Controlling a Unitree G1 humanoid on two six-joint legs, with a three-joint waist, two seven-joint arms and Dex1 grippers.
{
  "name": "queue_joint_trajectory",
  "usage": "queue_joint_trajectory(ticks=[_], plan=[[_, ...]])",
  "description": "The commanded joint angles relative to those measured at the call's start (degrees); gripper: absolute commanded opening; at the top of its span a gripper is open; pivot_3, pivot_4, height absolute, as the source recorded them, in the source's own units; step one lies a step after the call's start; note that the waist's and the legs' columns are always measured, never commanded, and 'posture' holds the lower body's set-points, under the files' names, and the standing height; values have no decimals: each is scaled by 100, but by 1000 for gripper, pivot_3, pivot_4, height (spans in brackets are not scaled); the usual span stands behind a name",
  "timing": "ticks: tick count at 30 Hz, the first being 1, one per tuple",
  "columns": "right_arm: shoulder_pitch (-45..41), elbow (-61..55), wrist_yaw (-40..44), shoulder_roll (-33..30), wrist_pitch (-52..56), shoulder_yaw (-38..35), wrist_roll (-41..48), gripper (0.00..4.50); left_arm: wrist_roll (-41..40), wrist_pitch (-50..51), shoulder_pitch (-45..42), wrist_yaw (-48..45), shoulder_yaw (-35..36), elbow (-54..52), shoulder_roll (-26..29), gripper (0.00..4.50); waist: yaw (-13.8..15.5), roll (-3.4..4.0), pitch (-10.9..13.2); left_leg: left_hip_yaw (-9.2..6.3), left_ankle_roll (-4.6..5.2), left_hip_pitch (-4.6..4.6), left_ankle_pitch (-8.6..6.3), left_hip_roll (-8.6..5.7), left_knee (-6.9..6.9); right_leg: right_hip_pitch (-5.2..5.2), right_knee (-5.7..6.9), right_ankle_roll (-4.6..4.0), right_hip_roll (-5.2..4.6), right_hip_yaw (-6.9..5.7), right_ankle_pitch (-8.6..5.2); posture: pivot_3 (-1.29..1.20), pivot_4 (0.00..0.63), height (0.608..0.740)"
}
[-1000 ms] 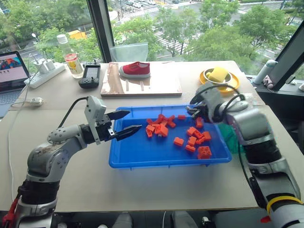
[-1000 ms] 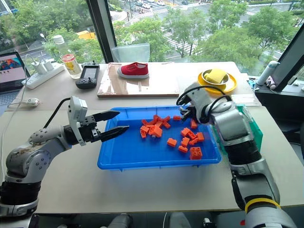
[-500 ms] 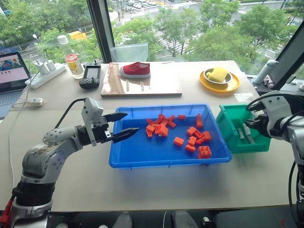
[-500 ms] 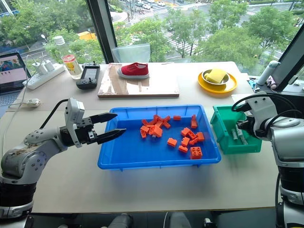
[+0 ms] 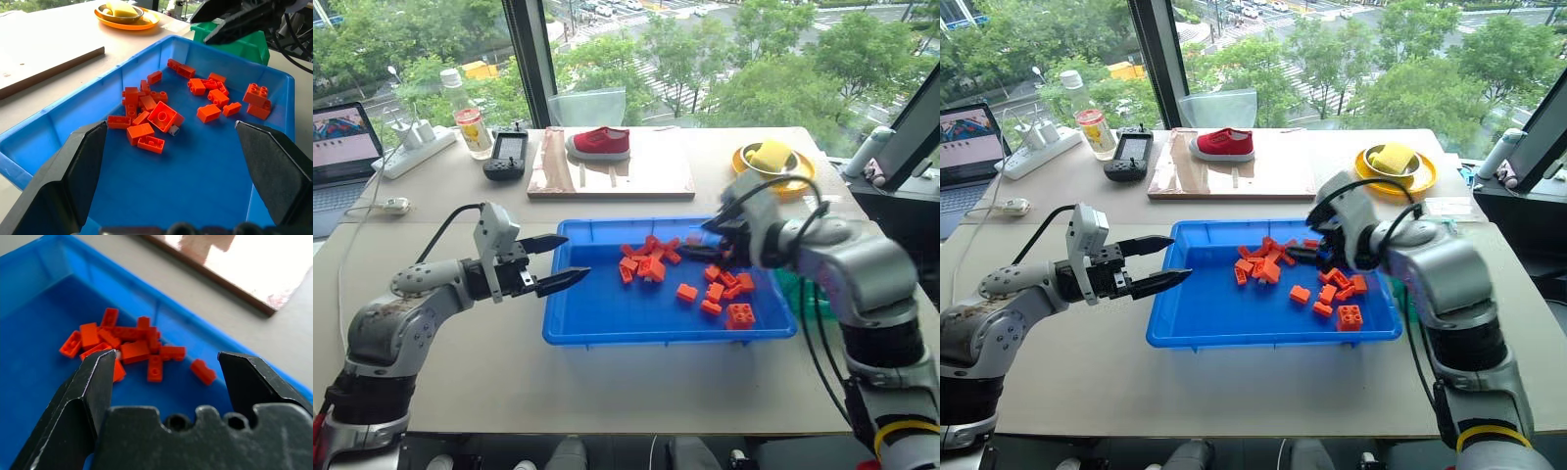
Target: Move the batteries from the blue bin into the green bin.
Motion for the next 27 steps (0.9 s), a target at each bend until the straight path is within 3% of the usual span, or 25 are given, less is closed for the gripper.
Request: queue_joint_trajectory(ticks=[1, 15, 18, 23, 27], plan=[[-269, 257, 82, 111, -449, 175, -178, 3905, -81, -7, 92, -395, 115, -240, 319, 4500, 1, 0, 0, 0, 0, 0, 0, 0, 0, -2, 2, 0, 0, 0, 0, 0, 150, 740], [-643, 1709, 169, 803, -1313, 543, -767, 3905, -5, -59, 209, -388, 138, -318, 358, 4500, -13, 1, 0, -1, 0, 2, 0, 1, -2, -4, 9, 0, 2, 0, 0, 0, 150, 740], [-626, 1704, 192, 803, -1309, 501, -784, 3162, -15, -52, 210, -357, 160, -333, 356, 4500, -17, 1, 0, -1, 0, 2, 0, 1, -2, -4, 9, 0, 2, 0, 0, 0, 150, 740], [-613, 1611, 207, 748, -1255, 400, -807, 1479, -36, -46, 185, -314, 167, -325, 339, 4500, -26, 1, 0, -2, 0, 3, 0, 2, -2, -5, 11, 0, 3, 0, 0, 0, 150, 740], [-600, 1449, 169, 696, -1177, 270, -795, 1457, -20, -67, 153, -290, 125, -305, 301, 4500, -24, 1, 1, -2, 0, 2, 0, 2, -2, -5, 11, 0, 3, 0, 0, 0, 150, 740]])
